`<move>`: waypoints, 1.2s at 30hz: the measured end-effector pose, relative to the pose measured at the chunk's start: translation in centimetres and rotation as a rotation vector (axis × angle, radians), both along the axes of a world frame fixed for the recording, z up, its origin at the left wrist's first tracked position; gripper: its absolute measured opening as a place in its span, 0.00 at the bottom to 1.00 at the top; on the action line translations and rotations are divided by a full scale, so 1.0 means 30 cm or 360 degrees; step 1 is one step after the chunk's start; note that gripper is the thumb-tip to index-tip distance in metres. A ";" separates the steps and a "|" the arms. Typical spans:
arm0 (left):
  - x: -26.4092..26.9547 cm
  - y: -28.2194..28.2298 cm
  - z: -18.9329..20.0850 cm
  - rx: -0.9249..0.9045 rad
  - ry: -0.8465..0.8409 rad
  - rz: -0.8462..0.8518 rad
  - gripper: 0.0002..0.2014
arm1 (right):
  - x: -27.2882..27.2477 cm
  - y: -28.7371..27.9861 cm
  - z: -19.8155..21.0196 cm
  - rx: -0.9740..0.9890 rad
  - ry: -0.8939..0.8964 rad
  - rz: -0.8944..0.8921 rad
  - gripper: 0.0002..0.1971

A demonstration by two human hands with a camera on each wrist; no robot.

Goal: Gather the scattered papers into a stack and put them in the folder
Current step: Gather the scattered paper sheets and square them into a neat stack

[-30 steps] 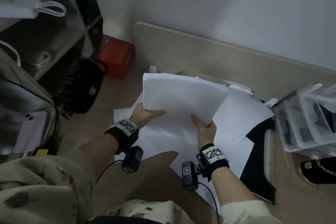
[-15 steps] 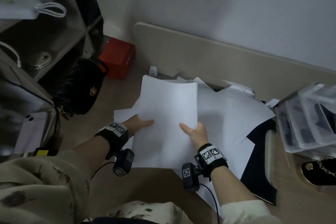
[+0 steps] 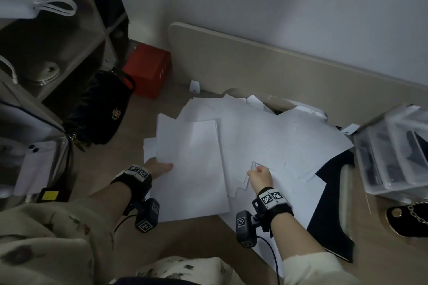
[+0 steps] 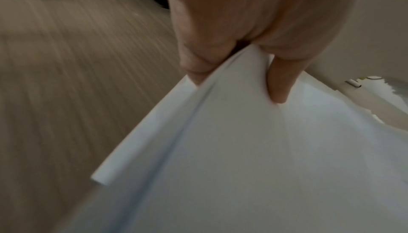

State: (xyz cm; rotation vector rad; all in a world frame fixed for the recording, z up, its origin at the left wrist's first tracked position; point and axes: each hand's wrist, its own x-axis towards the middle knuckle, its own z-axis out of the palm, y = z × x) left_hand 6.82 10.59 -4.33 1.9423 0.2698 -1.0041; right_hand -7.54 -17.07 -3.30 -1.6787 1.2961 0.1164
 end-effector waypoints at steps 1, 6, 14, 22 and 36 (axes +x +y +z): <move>0.000 0.001 0.000 0.0027 -0.0004 -0.0013 0.28 | 0.006 0.009 -0.008 0.0000 0.0002 0.0025 0.16; 0.006 0.001 0.010 0.0063 0.0018 -0.0003 0.26 | 0.029 0.020 -0.066 0.0167 -0.0121 -0.0099 0.15; 0.016 0.029 0.020 -0.0148 0.0187 0.0139 0.26 | 0.023 0.036 -0.081 0.0606 -0.0171 -0.0169 0.06; -0.014 -0.008 0.083 -0.0252 0.0147 0.0174 0.22 | -0.038 0.002 -0.002 0.0322 0.0232 0.0176 0.05; 0.027 0.015 -0.039 -0.0051 0.0074 -0.0023 0.36 | -0.141 -0.125 0.048 0.0102 -0.0094 -0.0302 0.22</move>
